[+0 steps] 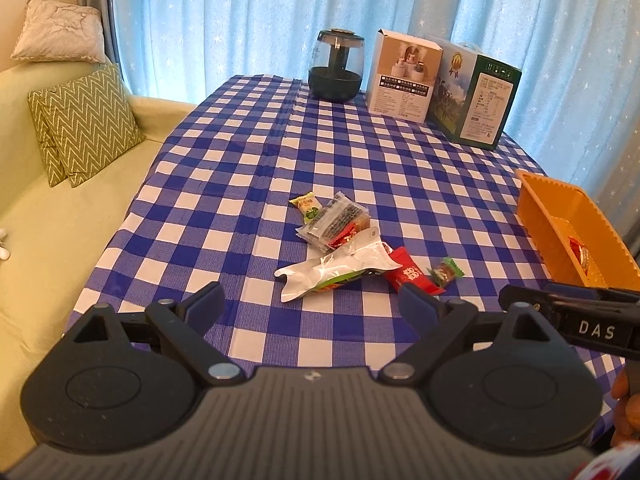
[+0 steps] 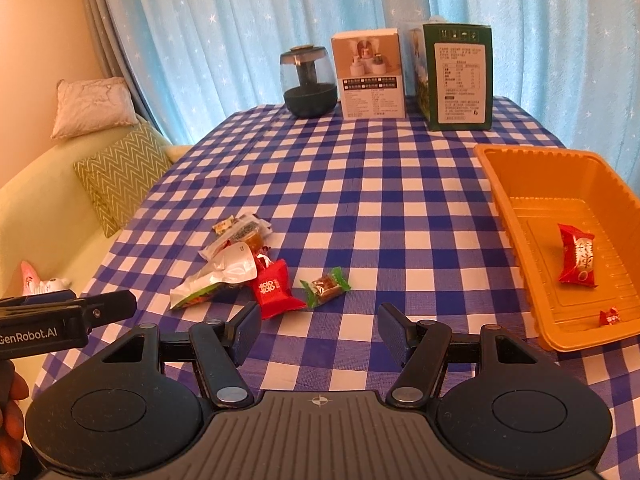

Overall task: Organize snacks
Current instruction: 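Grasp the white wrapped bar with the left tool while the right tool grasps the green candy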

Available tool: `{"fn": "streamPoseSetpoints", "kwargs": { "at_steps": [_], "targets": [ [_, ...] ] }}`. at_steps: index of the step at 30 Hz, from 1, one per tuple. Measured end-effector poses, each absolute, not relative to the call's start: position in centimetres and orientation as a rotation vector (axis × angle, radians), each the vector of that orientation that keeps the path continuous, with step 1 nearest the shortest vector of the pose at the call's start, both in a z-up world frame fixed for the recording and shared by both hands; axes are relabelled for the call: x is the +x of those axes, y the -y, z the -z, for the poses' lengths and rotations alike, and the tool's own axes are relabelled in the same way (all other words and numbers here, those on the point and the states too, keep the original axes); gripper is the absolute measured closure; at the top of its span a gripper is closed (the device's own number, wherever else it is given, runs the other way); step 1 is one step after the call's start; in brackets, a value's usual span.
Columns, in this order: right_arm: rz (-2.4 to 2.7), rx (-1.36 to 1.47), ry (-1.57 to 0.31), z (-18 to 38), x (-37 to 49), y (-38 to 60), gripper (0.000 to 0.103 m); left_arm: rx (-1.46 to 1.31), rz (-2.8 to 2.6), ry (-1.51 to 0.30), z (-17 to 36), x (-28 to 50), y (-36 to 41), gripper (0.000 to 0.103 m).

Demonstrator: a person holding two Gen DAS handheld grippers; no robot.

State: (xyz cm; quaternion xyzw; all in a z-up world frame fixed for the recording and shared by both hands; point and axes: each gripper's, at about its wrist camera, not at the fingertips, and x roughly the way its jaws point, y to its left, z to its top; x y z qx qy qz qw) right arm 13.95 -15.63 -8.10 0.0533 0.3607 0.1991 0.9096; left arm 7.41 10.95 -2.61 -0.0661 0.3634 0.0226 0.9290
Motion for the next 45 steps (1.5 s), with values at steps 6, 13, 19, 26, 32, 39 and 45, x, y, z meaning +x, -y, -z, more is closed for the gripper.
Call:
{"fn": "streamPoseSetpoints", "kwargs": {
  "at_steps": [6, 13, 19, 26, 32, 39, 45],
  "targets": [
    [-0.411, 0.106, -0.753, 9.2, 15.1, 15.1, 0.039, -0.125, -0.039, -0.748, 3.5, 8.8, -11.1, 0.011],
    [-0.405, 0.086, -0.755, 10.7, 17.1, 14.4, 0.039, -0.092, -0.030, -0.764, 4.9, 10.5, -11.3, 0.011],
    [-0.412, 0.043, -0.755, 11.9, 19.3, 13.9, 0.039, -0.043, -0.011, -0.777, 6.0, 12.3, -11.5, 0.011],
    [-0.454, -0.015, -0.771, 13.1, 20.8, 13.3, 0.039, 0.166, 0.138, -0.817, 7.4, 15.0, -10.8, 0.016],
    [-0.464, -0.023, -0.778, 13.7, 21.2, 13.1, 0.039, 0.303, 0.319, -0.833, 8.9, 16.8, -9.9, 0.030],
    [-0.489, -0.045, -0.762, 14.0, 21.6, 12.7, 0.040, 0.305, 0.412, -0.885, 9.9, 18.1, -9.0, 0.059],
    [-0.505, -0.099, -0.762, 14.6, 22.1, 11.8, 0.049, 0.246, 0.355, -0.925, 9.5, 17.5, -8.2, 0.065]
  ]
}}
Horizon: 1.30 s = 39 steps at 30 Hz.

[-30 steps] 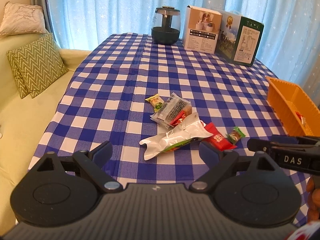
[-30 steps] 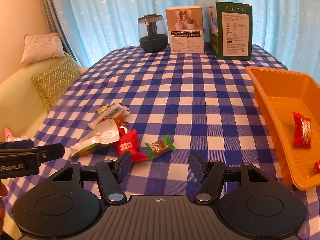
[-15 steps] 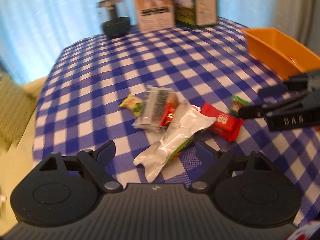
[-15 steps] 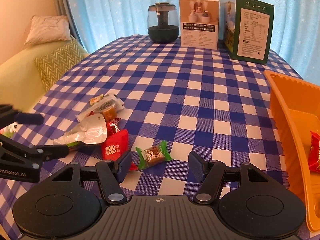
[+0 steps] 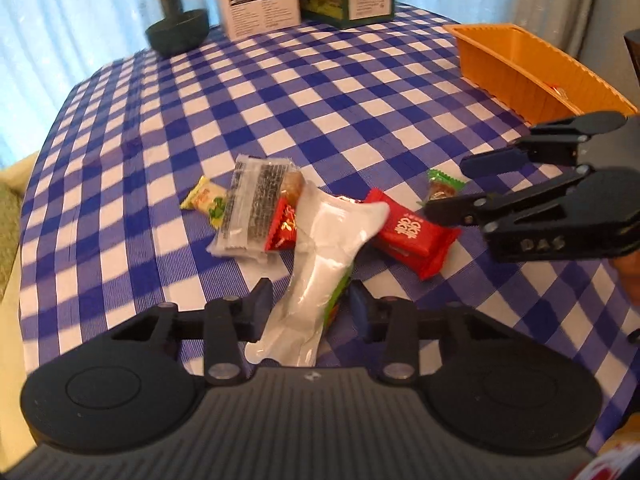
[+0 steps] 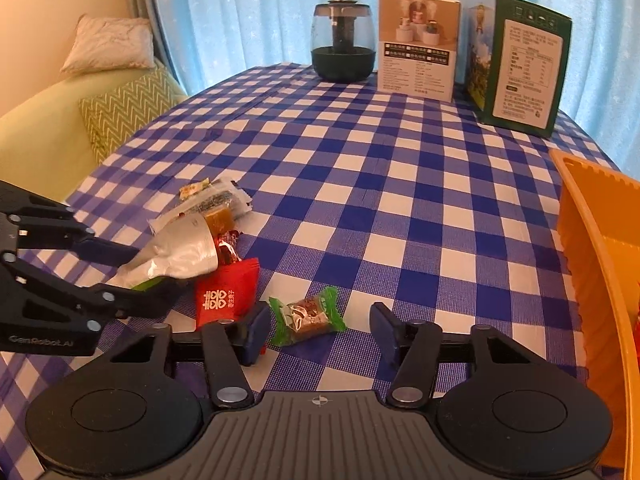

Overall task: Organize snacks
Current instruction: 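Grasp the white wrapped bar with the left tool while the right tool grasps the green candy, then carry the white bar and green candy over the orange tray with both tools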

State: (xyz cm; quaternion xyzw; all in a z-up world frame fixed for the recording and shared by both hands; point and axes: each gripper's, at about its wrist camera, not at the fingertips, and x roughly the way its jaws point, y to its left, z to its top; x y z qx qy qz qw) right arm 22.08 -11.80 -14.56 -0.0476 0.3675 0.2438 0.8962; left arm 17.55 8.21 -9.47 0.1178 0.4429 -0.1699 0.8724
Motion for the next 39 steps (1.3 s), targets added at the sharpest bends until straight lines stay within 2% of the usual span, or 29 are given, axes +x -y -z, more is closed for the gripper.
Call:
{"fn": "streamPoseSetpoints", "kwargs": {
  "at_steps": [3, 6, 11, 15, 16, 17, 20, 29, 39],
  "targets": [
    [-0.515, -0.120, -0.759, 14.8, 22.2, 11.4, 0.053, 0.207, 0.359, -0.920, 9.3, 17.1, -7.8, 0.065],
    [-0.526, -0.137, -0.759, 15.1, 22.2, 11.1, 0.065, 0.221, 0.350, -0.899, 9.5, 16.9, -7.2, 0.065],
    [-0.522, -0.122, -0.754, 14.8, 22.1, 11.4, 0.074, 0.189, 0.309, -0.875, 9.6, 17.2, -7.2, 0.065],
    [-0.499, -0.097, -0.762, 14.6, 21.9, 12.0, 0.074, 0.184, 0.290, -0.863, 9.7, 17.5, -7.1, 0.065],
    [-0.492, -0.093, -0.763, 14.5, 21.8, 12.2, 0.075, 0.194, 0.282, -0.864, 9.8, 17.5, -6.9, 0.066],
    [-0.485, -0.086, -0.765, 14.5, 21.7, 12.4, 0.075, 0.202, 0.280, -0.862, 9.8, 17.6, -6.8, 0.074],
    [-0.466, -0.038, -0.782, 14.4, 21.5, 13.3, 0.075, 0.213, 0.275, -0.863, 9.7, 17.4, -6.5, 0.076],
    [-0.402, 0.085, -0.781, 12.4, 19.5, 16.3, 0.075, 0.122, 0.210, -0.847, 7.2, 15.6, -6.2, 0.076],
    [-0.359, 0.136, -0.706, 8.0, 16.2, 20.5, 0.075, 0.031, 0.191, -0.802, 3.0, 12.2, -2.5, 0.076]
  ]
}}
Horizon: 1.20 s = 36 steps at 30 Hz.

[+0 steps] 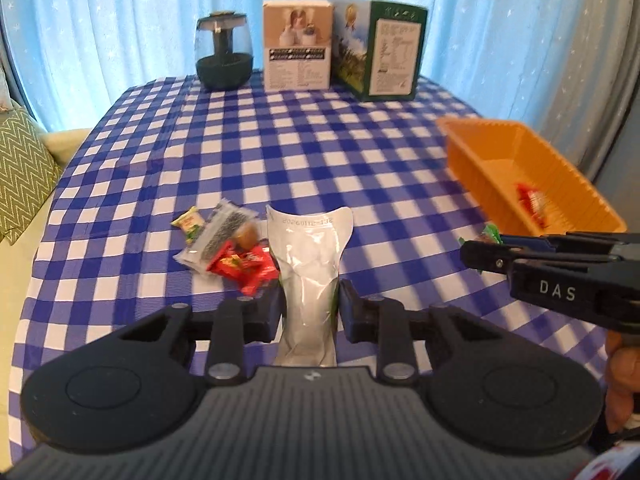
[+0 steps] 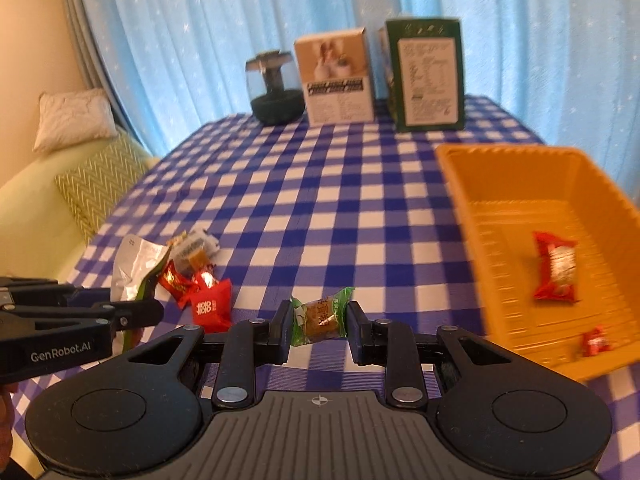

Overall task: Organize snacks
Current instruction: 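Carry the white bar and green candy over the orange tray with both tools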

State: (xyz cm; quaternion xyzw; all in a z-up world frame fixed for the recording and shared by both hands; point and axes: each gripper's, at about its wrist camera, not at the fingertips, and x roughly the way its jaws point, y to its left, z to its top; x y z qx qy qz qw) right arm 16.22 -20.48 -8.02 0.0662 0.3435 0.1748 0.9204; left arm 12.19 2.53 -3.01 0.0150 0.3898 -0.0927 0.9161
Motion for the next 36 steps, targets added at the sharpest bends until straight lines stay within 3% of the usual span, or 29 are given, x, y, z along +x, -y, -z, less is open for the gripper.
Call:
{"fn": "streamPoseSetpoints", "kwargs": {
  "at_steps": [18, 36],
  "targets": [
    [-0.162, 0.261, -0.616, 4.2, 13.7, 33.3, 0.075, 0.015, 0.384, -0.757, -1.4, 11.3, 10.0, 0.076],
    [-0.055, 0.344, -0.667, 5.0, 17.2, 41.0, 0.075, 0.058, 0.501, -0.774, 0.1, 16.1, 19.7, 0.076]
  ]
}}
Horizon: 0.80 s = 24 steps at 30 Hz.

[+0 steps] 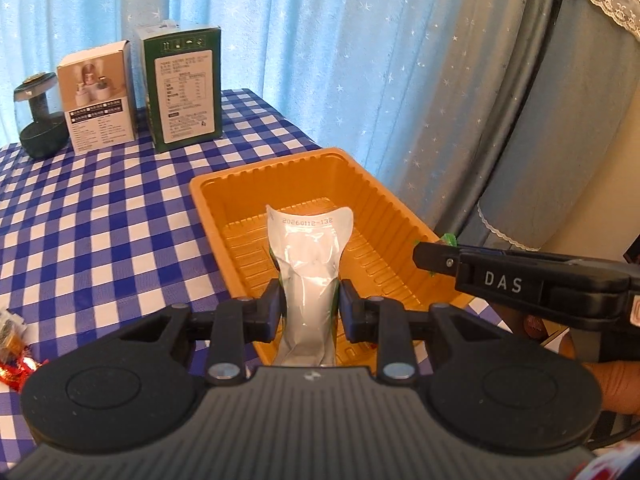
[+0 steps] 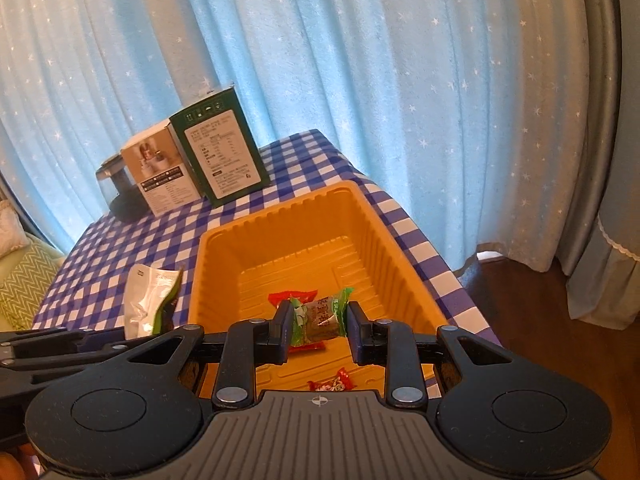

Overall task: Organize snacks
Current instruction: 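Carry the white bar and green candy over the orange tray with both tools, then open the left tool over the tray while the right tool releases the green candy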

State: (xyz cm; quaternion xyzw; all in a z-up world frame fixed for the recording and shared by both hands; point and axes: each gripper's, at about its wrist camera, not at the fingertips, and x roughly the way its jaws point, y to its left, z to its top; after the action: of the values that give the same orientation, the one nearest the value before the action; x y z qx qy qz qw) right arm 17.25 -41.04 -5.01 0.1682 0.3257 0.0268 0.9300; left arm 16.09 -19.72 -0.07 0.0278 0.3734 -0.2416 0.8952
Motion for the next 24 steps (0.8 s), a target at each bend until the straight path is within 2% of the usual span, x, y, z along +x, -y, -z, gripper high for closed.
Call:
{"fn": "streamPoseSetpoints", "kwargs": {
  "at_steps": [7, 10, 11, 24],
  "targets": [
    [-0.037, 0.363, -0.674, 5.3, 17.9, 41.8, 0.075, 0.057, 0.507, -0.775, 1.0, 17.1, 20.7, 0.076],
    [-0.039, 0.369, -0.678, 5.4, 18.1, 41.9, 0.075, 0.052, 0.507, -0.774, 1.1, 17.2, 20.7, 0.065],
    [-0.040, 0.371, -0.679, 5.4, 18.1, 41.9, 0.075, 0.054, 0.503, -0.772, 1.1, 17.1, 20.5, 0.064],
    [-0.085, 0.353, -0.699, 5.5, 18.8, 40.3, 0.074, 0.010, 0.426, -0.764, 0.6, 14.6, 15.9, 0.064]
  ]
}}
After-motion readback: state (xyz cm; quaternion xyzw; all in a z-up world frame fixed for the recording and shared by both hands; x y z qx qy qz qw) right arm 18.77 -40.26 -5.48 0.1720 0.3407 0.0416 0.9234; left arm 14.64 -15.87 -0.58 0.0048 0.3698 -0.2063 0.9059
